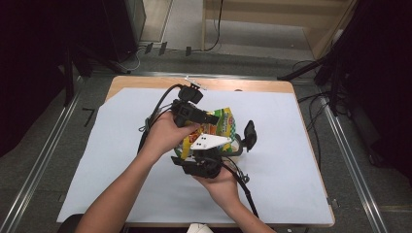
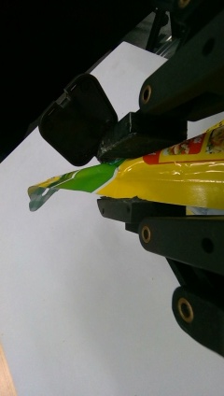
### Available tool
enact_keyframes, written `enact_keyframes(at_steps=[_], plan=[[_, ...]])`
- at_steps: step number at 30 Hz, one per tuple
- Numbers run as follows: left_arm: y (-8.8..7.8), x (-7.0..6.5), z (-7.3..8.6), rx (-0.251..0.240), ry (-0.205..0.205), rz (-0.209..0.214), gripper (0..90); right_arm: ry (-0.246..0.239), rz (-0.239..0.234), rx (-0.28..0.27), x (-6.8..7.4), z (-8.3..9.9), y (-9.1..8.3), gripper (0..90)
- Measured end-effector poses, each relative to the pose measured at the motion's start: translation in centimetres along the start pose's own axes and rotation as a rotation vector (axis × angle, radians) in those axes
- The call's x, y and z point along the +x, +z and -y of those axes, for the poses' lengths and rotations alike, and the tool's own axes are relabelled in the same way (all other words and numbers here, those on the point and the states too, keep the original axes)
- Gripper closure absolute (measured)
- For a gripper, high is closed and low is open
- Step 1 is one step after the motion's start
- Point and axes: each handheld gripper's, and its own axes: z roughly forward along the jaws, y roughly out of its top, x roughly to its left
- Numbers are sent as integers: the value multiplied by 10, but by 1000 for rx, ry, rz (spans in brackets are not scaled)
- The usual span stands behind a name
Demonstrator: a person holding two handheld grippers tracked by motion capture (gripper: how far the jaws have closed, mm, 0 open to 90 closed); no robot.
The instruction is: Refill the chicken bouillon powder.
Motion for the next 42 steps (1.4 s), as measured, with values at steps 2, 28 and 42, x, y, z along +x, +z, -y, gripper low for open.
enact_keyframes(at_steps=[2, 28, 42], plan=[[0, 0, 0, 1, 1, 0, 701, 0, 0, 0, 0, 0, 0, 664], [-1, 0, 3, 3, 5, -8, 701, -9, 5, 0, 1, 1, 1, 663], [-5, 3, 11, 23, -2, 3, 715, -29, 6, -16, 6, 8, 8, 651]])
